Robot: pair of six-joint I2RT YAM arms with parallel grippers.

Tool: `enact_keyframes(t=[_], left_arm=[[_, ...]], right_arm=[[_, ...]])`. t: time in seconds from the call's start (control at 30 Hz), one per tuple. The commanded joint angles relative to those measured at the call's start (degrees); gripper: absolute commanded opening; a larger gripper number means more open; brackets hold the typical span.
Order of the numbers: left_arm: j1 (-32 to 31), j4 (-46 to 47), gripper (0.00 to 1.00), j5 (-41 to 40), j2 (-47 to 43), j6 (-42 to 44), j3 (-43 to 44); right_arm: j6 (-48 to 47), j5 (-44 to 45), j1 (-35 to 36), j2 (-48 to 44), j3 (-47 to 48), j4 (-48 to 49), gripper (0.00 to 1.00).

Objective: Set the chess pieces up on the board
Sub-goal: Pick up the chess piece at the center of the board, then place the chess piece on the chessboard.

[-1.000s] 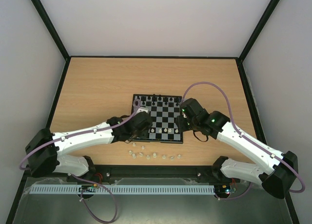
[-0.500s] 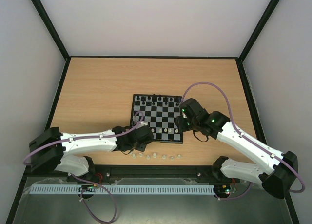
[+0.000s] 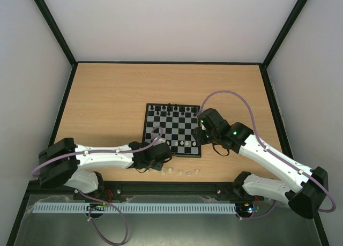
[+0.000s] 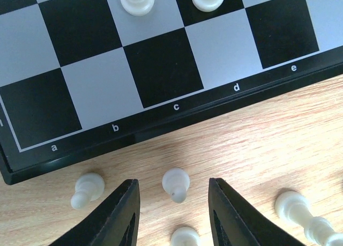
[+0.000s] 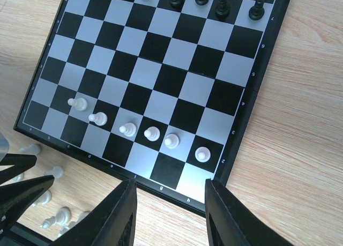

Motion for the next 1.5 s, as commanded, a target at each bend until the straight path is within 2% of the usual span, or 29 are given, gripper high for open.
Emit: enact_keyframes(t=[0.0, 0.4, 0.5, 0.57, 0.73, 0.97, 1.27, 1.47], left_arm=[[-0.40, 0.91, 0.37, 0.28, 1.53, -1.01, -0.78], [-0.49, 1.94, 0.29, 0.58, 3.40, -1.21, -1.87], [-0.42, 2.41, 0.23, 0.41, 4.09, -0.94, -1.47], [-0.48, 2.83, 0.16, 0.27, 4.74, -0.50, -0.86], [-0.40, 2.81, 0.10, 0.05, 5.14, -0.14, -0.08], [0.51, -1.72, 0.09, -2.52, 2.13, 1.06, 3.51], [9.29, -2.33, 0.10, -2.88, 0.43, 7.06, 5.50], [12.44, -1.54, 0.10, -2.64, 1.63, 9.85, 6.90]], right_arm=[[-0.50, 0.03, 0.41, -0.88, -0.71, -0.44, 0.36], [-0.39, 0.44, 1.06, -1.01, -0.74, -0.52, 0.36], [-0.26, 0.51, 1.18, -1.05, -0.83, -0.52, 0.36], [-0.26, 0.69, 1.24, -1.21, -0.81, -0.55, 0.36], [-0.26, 0.75, 1.47, -1.21, -0.81, -0.61, 0.36], [-0.17, 0.96, 1.72, -1.32, -0.88, -0.59, 0.36], [-0.09, 1.38, 1.81, -1.49, -0.86, -0.61, 0.36], [-0.08, 1.40, 1.91, -1.33, -0.87, -0.61, 0.36]])
